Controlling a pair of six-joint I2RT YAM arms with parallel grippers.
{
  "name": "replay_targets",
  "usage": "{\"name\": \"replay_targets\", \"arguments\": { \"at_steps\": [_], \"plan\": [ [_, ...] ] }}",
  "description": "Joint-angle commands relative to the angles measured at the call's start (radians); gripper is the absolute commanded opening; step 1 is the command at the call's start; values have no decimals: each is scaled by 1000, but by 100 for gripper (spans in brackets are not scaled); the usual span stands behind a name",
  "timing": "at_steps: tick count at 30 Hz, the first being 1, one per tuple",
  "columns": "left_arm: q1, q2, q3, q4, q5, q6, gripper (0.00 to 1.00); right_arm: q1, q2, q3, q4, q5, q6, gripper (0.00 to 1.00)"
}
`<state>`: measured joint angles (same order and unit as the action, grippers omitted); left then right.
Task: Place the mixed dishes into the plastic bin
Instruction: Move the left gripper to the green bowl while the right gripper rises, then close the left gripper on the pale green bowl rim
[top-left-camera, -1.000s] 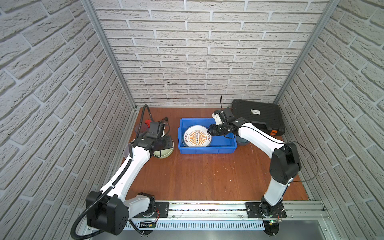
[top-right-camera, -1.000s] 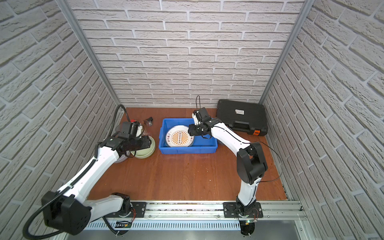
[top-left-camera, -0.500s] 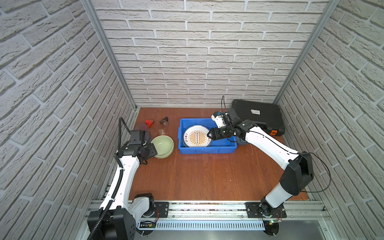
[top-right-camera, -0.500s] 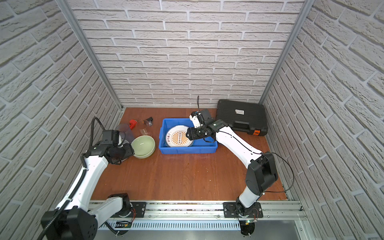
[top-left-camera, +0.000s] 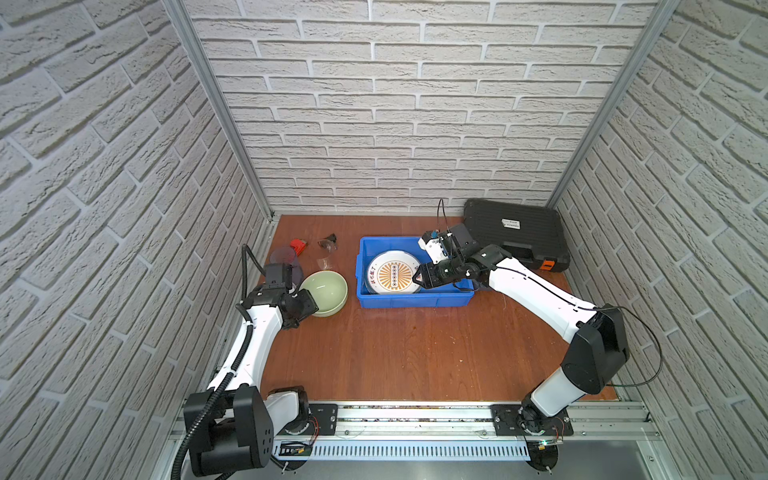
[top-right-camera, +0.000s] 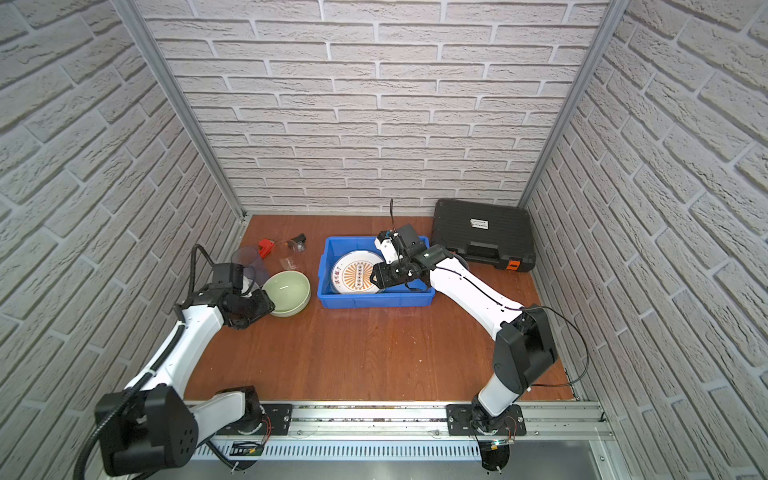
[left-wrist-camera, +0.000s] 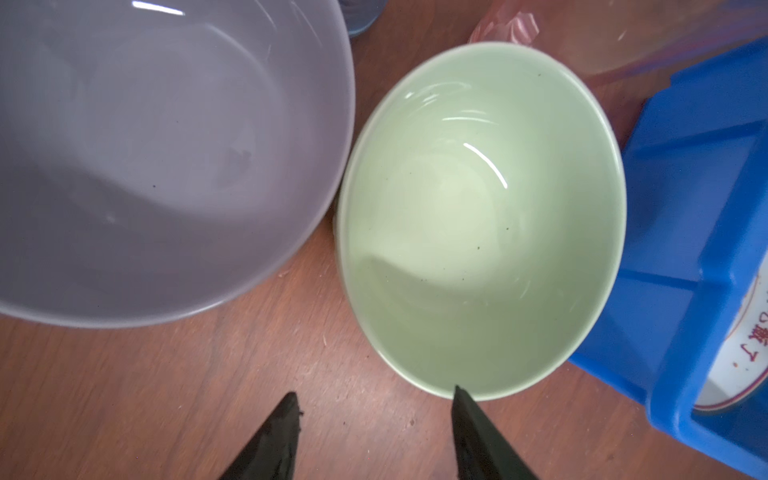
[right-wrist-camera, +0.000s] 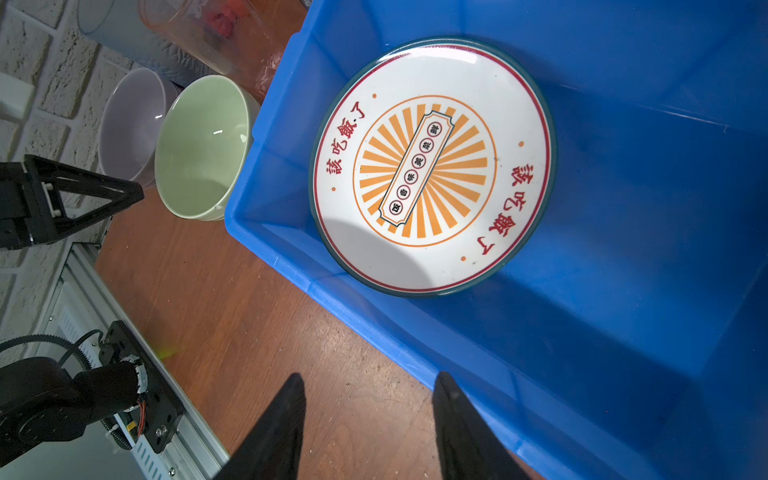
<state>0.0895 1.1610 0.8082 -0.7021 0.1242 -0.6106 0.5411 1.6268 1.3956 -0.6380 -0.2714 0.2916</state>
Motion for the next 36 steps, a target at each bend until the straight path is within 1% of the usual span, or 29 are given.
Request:
{"name": "replay_targets", "arguments": {
  "at_steps": [1, 8, 19, 21, 29, 34, 36],
  "plan": [
    [-10, 30, -26, 73, 10, -41, 56, 14, -14, -16, 41, -20, -2, 50],
    [-49, 94, -38, 117, -47, -73, 53, 15, -30, -35, 43, -19, 3, 48],
    [-78, 213, -31, 178, -72, -74, 48, 16, -75, -91, 39, -2, 1, 48],
    [-78, 221, -30, 182, -75, -75, 43, 17, -79, -96, 36, 1, 1, 48],
    [-81, 212, -37, 170, -70, -66, 20, 17, -96, -115, 26, 7, -2, 48],
    [-80, 182, -41, 139, -63, -46, 18, 17, -105, -114, 11, 14, -2, 48],
    [-81, 164, -38, 119, -63, -38, 15, 17, -111, -115, 6, 14, 0, 48]
  ]
}}
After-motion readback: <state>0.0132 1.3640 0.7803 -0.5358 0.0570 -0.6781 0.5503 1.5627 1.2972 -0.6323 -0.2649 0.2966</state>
